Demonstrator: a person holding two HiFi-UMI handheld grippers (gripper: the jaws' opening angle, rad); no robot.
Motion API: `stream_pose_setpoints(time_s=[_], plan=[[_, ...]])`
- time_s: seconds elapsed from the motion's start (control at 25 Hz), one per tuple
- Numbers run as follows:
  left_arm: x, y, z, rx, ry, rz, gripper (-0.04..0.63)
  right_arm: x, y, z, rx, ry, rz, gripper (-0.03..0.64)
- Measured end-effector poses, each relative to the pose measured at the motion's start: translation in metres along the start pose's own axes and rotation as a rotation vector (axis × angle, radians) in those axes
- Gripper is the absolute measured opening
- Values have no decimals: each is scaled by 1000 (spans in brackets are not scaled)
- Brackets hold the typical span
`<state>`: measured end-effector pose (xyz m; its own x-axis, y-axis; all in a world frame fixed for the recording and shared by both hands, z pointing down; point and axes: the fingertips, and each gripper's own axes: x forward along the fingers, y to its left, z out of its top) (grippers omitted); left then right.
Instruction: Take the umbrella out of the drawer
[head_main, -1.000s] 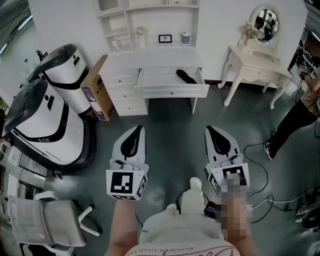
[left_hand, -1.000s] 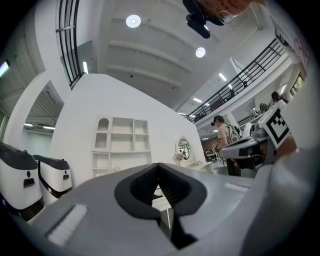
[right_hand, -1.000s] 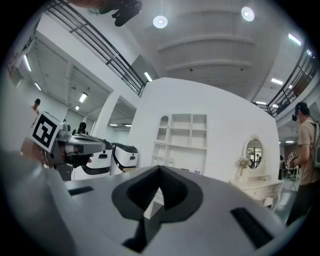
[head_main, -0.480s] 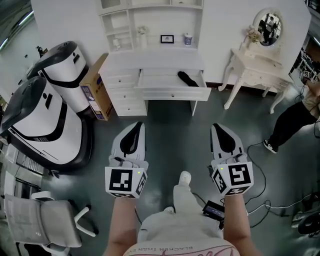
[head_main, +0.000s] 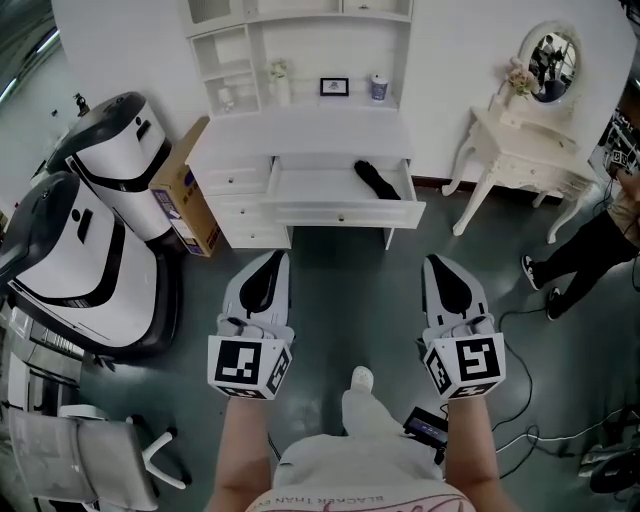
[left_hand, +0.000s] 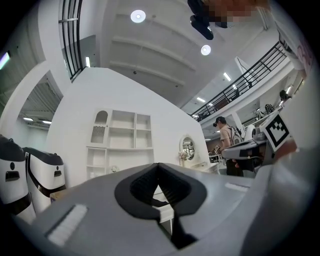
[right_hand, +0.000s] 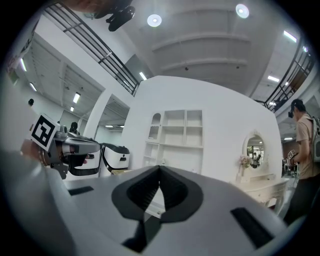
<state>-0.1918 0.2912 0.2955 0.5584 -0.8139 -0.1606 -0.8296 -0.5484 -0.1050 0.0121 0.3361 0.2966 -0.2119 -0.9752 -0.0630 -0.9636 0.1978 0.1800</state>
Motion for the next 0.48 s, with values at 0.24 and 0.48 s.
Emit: stream_pose_setpoints(time_s=[0.24,0.48], plan=[[83,9,-5,-9,18,21,8,66,-54,-12,9,23,35,8],[152,4,-8,8,28,11,8,115,-102,-19,29,8,49,8]])
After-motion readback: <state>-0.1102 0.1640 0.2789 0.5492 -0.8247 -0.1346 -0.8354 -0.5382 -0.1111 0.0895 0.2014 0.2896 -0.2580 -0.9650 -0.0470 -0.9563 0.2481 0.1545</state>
